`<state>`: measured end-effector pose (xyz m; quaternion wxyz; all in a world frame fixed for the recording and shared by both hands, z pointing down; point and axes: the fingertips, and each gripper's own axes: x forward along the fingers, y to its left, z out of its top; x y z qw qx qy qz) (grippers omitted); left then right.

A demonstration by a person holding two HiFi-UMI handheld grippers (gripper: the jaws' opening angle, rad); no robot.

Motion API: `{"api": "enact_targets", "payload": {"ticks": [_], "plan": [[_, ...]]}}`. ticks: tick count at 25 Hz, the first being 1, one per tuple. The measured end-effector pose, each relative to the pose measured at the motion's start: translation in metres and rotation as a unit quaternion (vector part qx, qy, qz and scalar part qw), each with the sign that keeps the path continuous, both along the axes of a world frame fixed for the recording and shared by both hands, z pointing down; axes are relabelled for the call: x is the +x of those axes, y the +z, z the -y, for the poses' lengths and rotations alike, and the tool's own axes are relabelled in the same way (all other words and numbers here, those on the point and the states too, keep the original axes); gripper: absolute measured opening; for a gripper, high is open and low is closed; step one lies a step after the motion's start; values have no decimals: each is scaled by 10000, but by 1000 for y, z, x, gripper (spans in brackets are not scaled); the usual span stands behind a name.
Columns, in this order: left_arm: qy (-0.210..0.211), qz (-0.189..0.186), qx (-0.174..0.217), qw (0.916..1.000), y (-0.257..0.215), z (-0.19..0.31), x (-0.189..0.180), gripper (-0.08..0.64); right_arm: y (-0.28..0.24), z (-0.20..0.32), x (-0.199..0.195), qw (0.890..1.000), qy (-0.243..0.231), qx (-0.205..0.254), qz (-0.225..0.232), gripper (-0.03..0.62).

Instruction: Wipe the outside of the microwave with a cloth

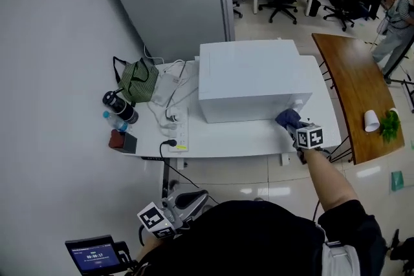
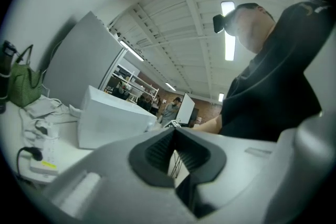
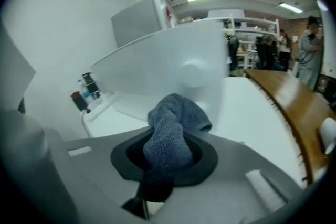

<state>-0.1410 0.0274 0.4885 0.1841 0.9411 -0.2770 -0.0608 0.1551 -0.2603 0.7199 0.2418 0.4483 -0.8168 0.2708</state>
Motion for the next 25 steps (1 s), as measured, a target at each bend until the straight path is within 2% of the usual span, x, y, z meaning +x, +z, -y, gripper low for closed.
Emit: {"api": "enact_targets", "payload": {"ticks": [3,6,9,12,15,17,19,25], "plan": [[-221,-80,-88,9997,7,-10,-54,3,12,-20,-148,9947,-904,-213,446,69],[-379,-16,-222,9990,14,-26,-94,3,32,-20,-262,9886,-1287,-493,612,69],[-612,69,-338,9975,18,-41,-122,3,38,-6,-327,9873,-1260,-691,683,69],[-913,155,-461,9946,20,-49,-141,3,53,14,-346,9872,-986,-928,837,69],[-1088,260,-499,9925,21,-49,-143,3,56,24,-335,9847,-680,-1046,1218,69],[-1083,267,-492,9925,20,-43,-131,3,52,29,-303,9831,-382,-994,1487,69],[-948,262,-461,9941,17,-33,-106,3,50,37,-247,9829,-53,-932,1589,69],[-260,202,-314,9990,-1,7,5,3,58,53,-40,9886,711,-761,1091,69]]}}
